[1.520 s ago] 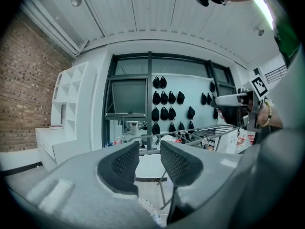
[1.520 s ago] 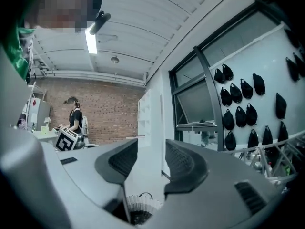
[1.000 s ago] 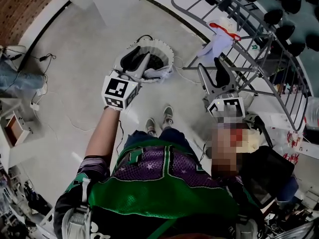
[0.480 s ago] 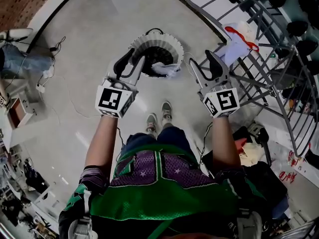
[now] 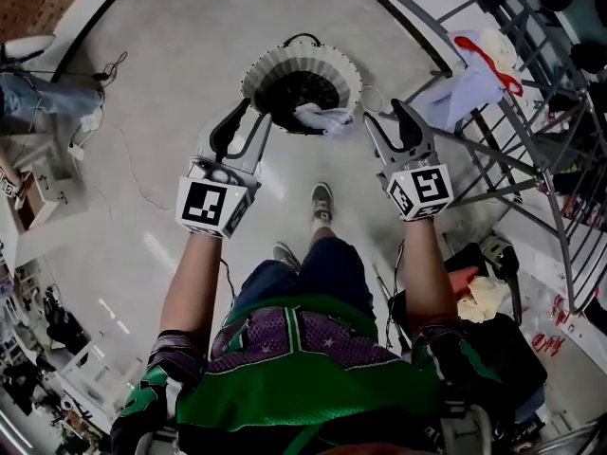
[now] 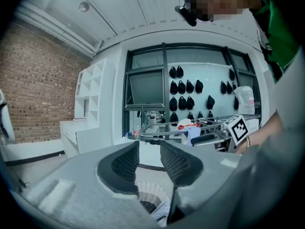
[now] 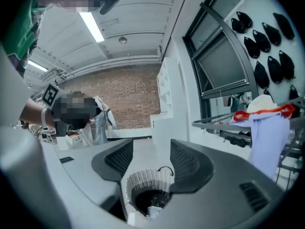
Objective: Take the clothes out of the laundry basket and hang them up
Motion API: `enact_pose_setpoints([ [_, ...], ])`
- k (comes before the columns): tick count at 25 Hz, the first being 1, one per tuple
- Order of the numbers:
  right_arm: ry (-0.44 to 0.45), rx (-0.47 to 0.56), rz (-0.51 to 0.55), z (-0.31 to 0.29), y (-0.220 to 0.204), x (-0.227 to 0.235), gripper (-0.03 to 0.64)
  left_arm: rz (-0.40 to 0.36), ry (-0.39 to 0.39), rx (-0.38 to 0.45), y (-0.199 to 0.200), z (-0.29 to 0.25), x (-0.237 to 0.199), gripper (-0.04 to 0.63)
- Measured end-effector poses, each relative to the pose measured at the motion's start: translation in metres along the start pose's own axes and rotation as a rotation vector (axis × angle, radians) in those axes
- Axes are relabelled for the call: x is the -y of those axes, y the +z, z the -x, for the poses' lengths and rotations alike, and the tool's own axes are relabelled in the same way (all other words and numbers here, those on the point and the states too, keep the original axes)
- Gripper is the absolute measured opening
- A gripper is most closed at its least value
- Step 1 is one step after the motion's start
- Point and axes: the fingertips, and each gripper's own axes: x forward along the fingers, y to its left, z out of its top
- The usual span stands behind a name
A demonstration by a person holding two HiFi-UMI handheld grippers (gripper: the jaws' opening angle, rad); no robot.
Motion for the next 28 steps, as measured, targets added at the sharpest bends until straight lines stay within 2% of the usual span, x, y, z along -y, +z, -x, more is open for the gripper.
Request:
enact_pose_setpoints([
  [7, -0.013, -0.045, 0.024, 0.009, -0.069, -0.035, 0.229, -0.014, -0.038, -0.007, -0.049, 0.033, 0.008, 0.144],
  [13, -0.048, -0.075, 0.031, 0.018, -0.143, -0.046, 0.229, 0.004, -0.057, 0.002, -0.111, 0.047, 0.017, 0.144],
  [21, -0.051, -0.100, 0.047, -0.003, -0.237, -0.045, 0.229, 0.022, -0.076, -0.012, -0.199, 0.034, 0.023, 0.144],
  [28, -0.066, -0.131, 0.035, -0.037, -0.321, -0.018, 0.229, 0.038, -0.070, -0.045, -0.259, 0.004, 0.018, 0.144],
])
